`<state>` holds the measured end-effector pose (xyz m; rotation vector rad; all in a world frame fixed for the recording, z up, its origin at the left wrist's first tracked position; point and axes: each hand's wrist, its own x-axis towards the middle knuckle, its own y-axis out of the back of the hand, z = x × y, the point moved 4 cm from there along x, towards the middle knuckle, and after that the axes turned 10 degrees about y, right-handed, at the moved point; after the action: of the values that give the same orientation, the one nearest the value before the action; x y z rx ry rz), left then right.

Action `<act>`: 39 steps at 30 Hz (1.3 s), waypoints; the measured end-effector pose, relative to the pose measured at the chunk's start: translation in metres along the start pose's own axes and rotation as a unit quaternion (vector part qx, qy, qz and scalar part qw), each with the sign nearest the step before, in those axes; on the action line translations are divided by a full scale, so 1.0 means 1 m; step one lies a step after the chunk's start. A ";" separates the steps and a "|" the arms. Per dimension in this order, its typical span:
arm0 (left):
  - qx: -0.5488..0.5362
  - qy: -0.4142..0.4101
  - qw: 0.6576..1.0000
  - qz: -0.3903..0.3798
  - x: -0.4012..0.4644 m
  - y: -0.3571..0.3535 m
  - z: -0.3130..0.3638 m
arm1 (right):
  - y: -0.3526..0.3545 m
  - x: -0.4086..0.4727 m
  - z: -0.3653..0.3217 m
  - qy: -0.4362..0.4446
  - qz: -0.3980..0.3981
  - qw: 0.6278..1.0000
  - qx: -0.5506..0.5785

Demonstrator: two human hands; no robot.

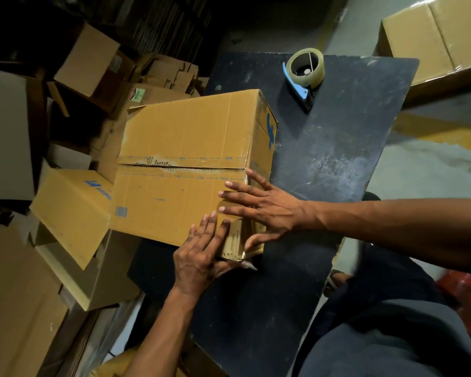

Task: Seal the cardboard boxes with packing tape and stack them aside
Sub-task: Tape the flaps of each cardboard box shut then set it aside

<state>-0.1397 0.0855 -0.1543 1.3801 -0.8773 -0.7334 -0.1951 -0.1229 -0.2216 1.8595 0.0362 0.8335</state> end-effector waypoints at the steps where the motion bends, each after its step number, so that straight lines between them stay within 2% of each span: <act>1: -0.007 0.003 1.000 0.004 0.000 0.000 0.000 | -0.002 0.000 -0.006 -0.012 0.001 1.000 -0.008; 4: -0.021 0.031 0.999 0.023 0.000 0.002 0.006 | -0.009 -0.003 -0.015 -0.018 -0.025 0.999 -0.024; 8: -0.066 0.097 0.993 0.009 -0.002 0.003 0.018 | -0.007 -0.009 0.001 0.040 -0.081 0.993 -0.072; 11: -0.097 0.165 0.981 -0.004 -0.008 -0.002 0.030 | -0.004 -0.010 0.001 0.044 -0.085 0.993 -0.063; 14: -0.134 0.230 0.964 0.013 -0.007 -0.007 0.039 | -0.003 -0.010 -0.002 0.032 -0.090 0.994 -0.044; 16: -0.172 0.287 0.942 0.024 -0.004 -0.007 0.044 | -0.004 -0.009 -0.005 0.017 -0.090 0.995 -0.037; 19: -0.254 0.406 0.878 0.018 0.002 -0.006 0.051 | -0.005 -0.008 -0.007 0.006 -0.080 0.997 -0.021; 22: -0.271 0.444 0.854 0.012 0.004 -0.004 0.054 | -0.004 -0.008 -0.009 -0.001 -0.064 0.998 -0.005; 25: -0.276 0.397 0.875 -0.025 0.000 -0.001 0.044 | -0.005 -0.007 -0.010 -0.013 -0.047 0.999 0.004; 28: -0.280 0.293 0.910 -0.091 -0.007 0.005 0.022 | -0.006 -0.006 -0.012 -0.023 -0.025 0.999 0.007; 30: -0.217 0.211 0.946 -0.116 -0.011 0.005 0.009 | -0.008 -0.005 -0.013 -0.031 -0.005 0.999 0.004; 33: -0.117 0.136 0.982 -0.065 -0.017 -0.001 0.001 | -0.012 -0.003 -0.017 -0.049 0.033 0.998 -0.012; 36: -0.070 0.099 0.992 -0.016 -0.018 -0.008 -0.001 | -0.014 -0.006 -0.014 -0.028 0.023 0.998 -0.045; 39: -0.053 0.077 0.995 -0.021 -0.019 -0.007 -0.005 | -0.008 -0.008 -0.006 -0.005 0.012 0.999 -0.049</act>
<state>-0.1449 0.1038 -0.1630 1.3445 -0.6803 -0.6856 -0.2014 -0.1172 -0.2314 1.7752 -0.0334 0.8277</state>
